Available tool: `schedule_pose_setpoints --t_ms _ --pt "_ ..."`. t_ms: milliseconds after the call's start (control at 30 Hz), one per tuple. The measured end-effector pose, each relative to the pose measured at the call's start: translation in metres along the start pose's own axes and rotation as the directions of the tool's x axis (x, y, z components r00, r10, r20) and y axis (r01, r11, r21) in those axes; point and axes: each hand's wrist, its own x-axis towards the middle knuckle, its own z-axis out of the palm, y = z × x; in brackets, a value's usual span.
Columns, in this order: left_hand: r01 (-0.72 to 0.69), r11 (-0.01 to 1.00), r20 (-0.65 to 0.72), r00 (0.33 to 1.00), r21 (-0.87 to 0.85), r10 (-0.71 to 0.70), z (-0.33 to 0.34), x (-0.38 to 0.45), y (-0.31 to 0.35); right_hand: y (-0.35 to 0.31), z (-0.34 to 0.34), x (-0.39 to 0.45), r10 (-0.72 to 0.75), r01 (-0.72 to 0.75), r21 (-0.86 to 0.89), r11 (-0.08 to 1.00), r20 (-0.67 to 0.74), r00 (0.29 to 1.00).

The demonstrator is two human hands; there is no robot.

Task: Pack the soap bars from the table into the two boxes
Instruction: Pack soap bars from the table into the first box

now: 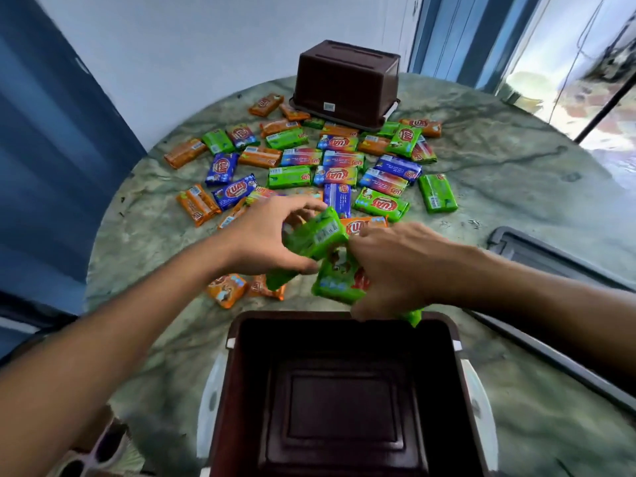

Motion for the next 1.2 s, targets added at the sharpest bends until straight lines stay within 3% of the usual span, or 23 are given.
schedule_pose_setpoints --t_ms 133,333,600,933,1000,1067,1133,1200 --pt "-0.091 0.994 0.194 0.978 0.063 0.078 0.016 -0.060 0.014 -0.020 -0.008 -0.047 -0.116 0.087 0.164 0.983 0.172 0.978" --pt "-0.045 0.969 0.461 0.884 0.243 -0.074 0.086 -0.094 -0.009 -0.046 0.062 -0.054 -0.142 0.112 0.111 0.988 0.324 0.935" --pt "-0.056 0.830 0.366 0.912 0.555 -0.183 0.152 -0.083 -0.031 -0.061 0.140 -0.043 0.003 0.013 -0.055 0.998 0.297 0.955" --pt "-0.059 0.661 0.268 0.938 0.748 -0.221 0.171 -0.080 -0.022 -0.067 0.153 -0.040 0.102 -0.089 -0.060 0.994 0.266 0.958" --pt "-0.082 0.679 0.298 0.931 0.730 -0.209 0.161 -0.083 -0.015 -0.070 0.140 -0.040 0.094 -0.091 -0.024 0.996 0.292 0.952" --pt "-0.105 0.790 0.290 0.952 0.604 -0.095 0.142 -0.084 -0.012 -0.068 0.114 -0.041 0.075 -0.100 0.077 0.992 0.281 0.957" --pt "-0.113 0.942 0.122 0.990 0.316 0.077 0.114 -0.082 -0.007 -0.061 0.081 -0.044 0.071 -0.111 0.238 0.965 0.170 0.983" --pt "-0.093 0.990 -0.117 0.988 0.106 0.105 0.082 -0.070 -0.008 -0.044 0.050 -0.037 0.141 -0.135 0.359 0.924 0.010 0.990"
